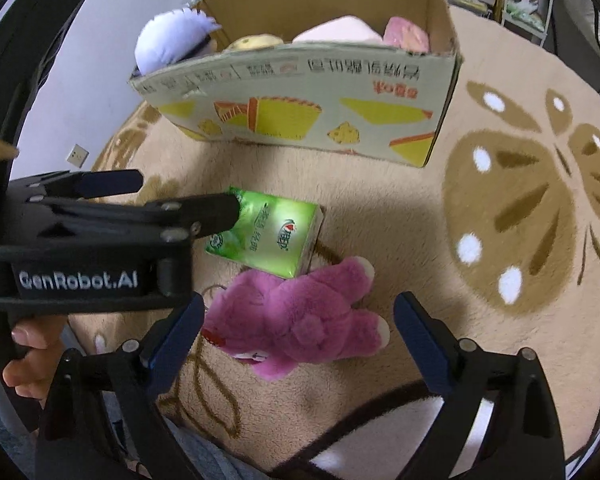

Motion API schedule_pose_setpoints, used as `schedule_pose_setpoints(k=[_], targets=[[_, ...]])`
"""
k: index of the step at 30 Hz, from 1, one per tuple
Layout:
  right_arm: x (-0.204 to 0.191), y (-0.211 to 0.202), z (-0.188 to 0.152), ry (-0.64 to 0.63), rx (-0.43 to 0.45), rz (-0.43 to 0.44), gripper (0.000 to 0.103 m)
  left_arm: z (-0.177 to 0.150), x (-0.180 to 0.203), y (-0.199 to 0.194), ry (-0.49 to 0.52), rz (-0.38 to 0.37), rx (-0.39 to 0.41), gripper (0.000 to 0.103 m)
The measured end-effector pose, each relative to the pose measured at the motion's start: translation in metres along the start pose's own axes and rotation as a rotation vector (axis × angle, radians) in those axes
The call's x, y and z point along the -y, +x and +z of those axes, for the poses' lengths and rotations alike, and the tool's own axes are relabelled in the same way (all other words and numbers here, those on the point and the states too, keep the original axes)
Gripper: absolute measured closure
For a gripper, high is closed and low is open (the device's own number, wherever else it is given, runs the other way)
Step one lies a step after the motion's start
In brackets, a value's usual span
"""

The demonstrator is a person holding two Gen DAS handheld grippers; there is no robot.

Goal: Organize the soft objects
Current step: 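Grasp green tea tissue pack with left tool while right tool grasps pink bear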

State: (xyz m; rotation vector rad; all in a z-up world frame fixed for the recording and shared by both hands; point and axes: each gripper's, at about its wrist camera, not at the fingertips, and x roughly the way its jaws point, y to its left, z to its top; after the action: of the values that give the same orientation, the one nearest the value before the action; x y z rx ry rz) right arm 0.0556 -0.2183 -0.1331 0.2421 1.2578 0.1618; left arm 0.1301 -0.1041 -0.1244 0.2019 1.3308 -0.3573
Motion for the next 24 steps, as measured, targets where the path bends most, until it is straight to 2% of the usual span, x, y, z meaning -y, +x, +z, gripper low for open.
schedule_pose_setpoints(k=[6,9,24], targets=[[0.008,0.013,0.002,0.038,-0.046,0.004,0.010,0.006,0.003,0.016,-0.007,-0.068,-0.047,0.003],[0.014,0.019,0.003,0.063,-0.066,0.007,0.019,0.007,0.008,0.025,-0.001,-0.092,-0.070,0.003],[0.023,0.041,0.005,0.118,-0.118,0.047,0.020,0.015,0.029,0.067,0.014,-0.094,-0.157,0.003]])
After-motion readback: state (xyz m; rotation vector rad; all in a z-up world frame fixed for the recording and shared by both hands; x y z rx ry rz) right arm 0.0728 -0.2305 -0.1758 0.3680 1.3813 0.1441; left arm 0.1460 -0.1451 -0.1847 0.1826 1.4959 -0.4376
